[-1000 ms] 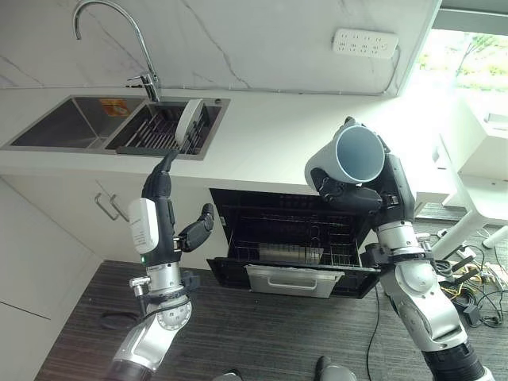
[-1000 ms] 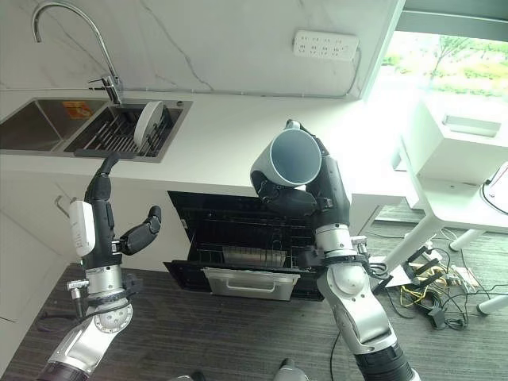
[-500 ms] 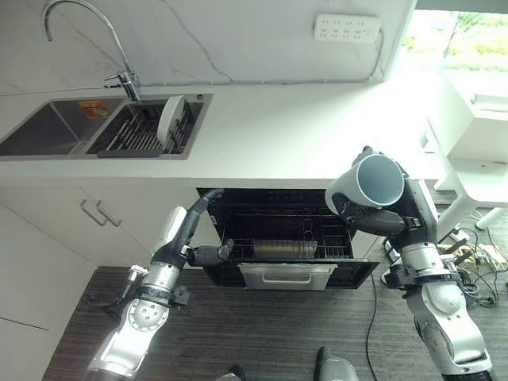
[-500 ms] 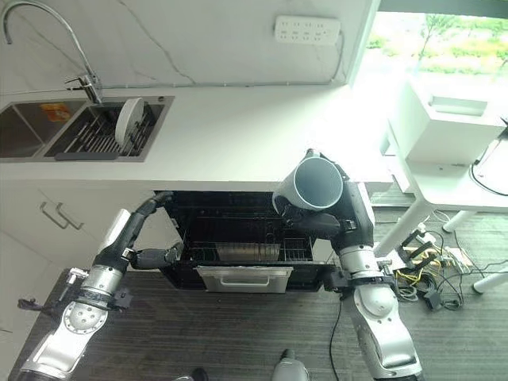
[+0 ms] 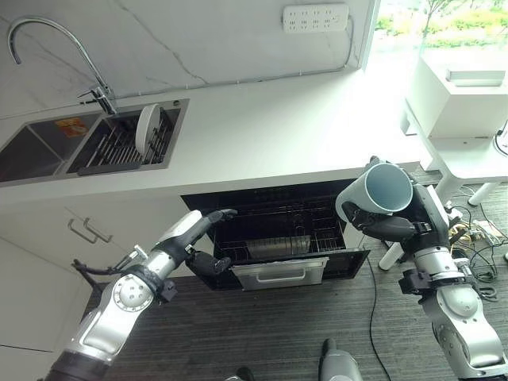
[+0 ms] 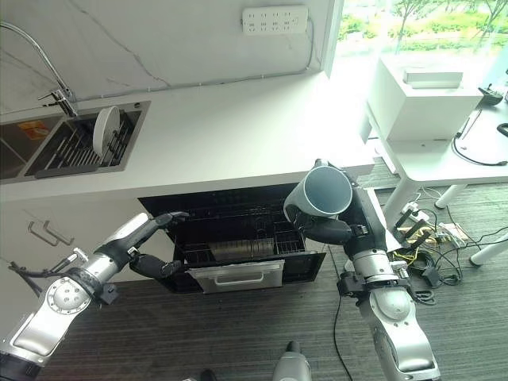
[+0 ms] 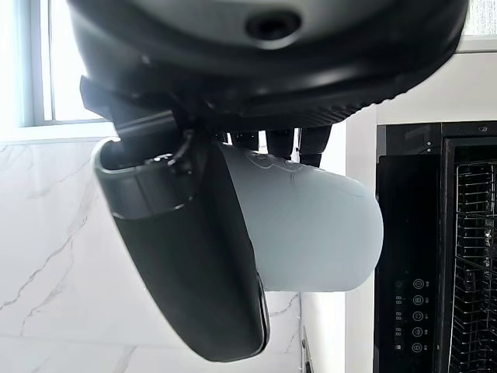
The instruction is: Place the dishes in the dishwasher.
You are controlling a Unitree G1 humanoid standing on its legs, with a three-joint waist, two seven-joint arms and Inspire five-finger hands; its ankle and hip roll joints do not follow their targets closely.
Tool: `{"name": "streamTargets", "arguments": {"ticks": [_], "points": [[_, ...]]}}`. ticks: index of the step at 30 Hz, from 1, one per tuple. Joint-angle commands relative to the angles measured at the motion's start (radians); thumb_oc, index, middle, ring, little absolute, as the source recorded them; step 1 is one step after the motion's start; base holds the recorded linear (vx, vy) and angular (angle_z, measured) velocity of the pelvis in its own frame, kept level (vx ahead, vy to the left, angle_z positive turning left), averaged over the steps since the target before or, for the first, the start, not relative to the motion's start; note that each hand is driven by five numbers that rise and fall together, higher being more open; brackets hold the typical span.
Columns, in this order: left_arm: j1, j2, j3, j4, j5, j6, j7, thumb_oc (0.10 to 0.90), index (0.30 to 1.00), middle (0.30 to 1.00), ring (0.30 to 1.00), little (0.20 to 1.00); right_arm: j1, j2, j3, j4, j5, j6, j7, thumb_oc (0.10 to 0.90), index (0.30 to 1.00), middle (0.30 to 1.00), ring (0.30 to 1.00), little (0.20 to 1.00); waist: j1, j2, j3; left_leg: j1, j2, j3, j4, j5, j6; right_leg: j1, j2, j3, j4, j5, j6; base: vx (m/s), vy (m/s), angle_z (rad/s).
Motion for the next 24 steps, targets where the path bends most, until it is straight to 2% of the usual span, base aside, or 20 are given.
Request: {"name": "streamTargets", "arguments": {"ticks": [1, 11, 18, 24], "points": [[-0.114, 0.049, 0.024, -0.028, 0.042, -0.013, 0.038, 0.8, 0.9, 0.9, 0.9, 0.9, -0.137, -0.03, -0.047, -0.116, 0.028, -0.089, 0.005, 0.4, 0.3, 0.3, 0.3, 0.3, -0.019, -0.008, -0.021, -0.003, 0.013, -0.051, 0.1, -0.191, 0.016, 0.083, 0.051, 0.008, 0.003, -0.162, 0.051, 0.02, 0.016, -0.08], [-0.228, 0.004, -0.098, 0.176, 0.087, 0.034, -0.019, 0.8, 0.9, 0.9, 0.9, 0.9, -0.158, -0.032, -0.027, -0.093, 0.02, -0.072, 0.02, 0.4, 0.3, 0.3, 0.3, 0.3, -0.048, -0.006, -0.03, 0.013, 0.014, -0.028, 0.1, -0.199, 0.02, 0.088, 0.063, 0.031, 0.003, -0.165, 0.051, 0.02, 0.008, -0.07], [-0.251, -0.024, -0.143, 0.275, 0.085, 0.046, -0.092, 0.8, 0.9, 0.9, 0.9, 0.9, -0.158, -0.034, -0.029, -0.085, 0.024, -0.064, 0.044, 0.4, 0.3, 0.3, 0.3, 0.3, -0.062, 0.0, -0.034, 0.027, 0.013, -0.013, 0.1, -0.21, 0.023, 0.094, 0.069, 0.041, 0.003, -0.172, 0.053, 0.01, 0.013, -0.07], [-0.25, -0.073, -0.173, 0.362, 0.056, 0.048, -0.111, 0.8, 0.9, 0.9, 0.9, 0.9, -0.156, -0.037, -0.034, -0.082, 0.028, -0.061, 0.067, 0.4, 0.3, 0.3, 0.3, 0.3, -0.075, 0.0, -0.035, 0.036, 0.014, -0.001, 0.1, -0.214, 0.026, 0.096, 0.072, 0.051, 0.003, -0.171, 0.053, 0.01, 0.005, -0.01]]}}
